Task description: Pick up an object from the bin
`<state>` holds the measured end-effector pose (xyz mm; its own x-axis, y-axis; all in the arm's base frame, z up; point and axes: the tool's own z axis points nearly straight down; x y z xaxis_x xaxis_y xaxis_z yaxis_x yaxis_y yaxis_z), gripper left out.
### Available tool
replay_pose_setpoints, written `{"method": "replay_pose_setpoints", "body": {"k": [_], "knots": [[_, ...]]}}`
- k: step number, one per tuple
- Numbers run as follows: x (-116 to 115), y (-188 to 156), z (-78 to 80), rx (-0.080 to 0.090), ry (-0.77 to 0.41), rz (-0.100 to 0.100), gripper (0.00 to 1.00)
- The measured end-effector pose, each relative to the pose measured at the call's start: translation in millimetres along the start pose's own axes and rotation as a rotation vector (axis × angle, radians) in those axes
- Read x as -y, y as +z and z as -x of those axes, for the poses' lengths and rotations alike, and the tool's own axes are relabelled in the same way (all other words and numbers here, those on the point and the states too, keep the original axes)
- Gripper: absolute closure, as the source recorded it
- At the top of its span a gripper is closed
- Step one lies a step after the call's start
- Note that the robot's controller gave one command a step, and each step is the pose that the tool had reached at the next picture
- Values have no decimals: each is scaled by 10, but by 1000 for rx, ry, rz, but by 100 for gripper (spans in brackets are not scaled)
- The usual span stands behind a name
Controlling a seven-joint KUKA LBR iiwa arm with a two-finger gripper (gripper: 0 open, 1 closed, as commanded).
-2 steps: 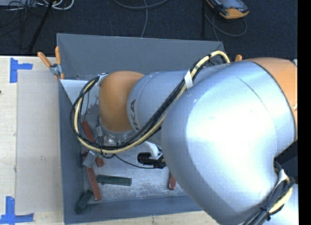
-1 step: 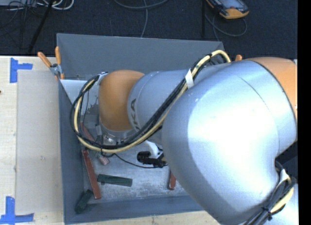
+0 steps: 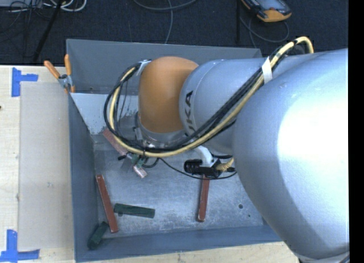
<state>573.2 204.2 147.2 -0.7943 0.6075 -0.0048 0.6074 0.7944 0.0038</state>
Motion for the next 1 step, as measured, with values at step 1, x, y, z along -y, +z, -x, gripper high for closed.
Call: {"method": "replay_pose_setpoints", "body": {"k": [1], "knots": [[-127, -1437, 267, 1, -316, 2, 100]]}}
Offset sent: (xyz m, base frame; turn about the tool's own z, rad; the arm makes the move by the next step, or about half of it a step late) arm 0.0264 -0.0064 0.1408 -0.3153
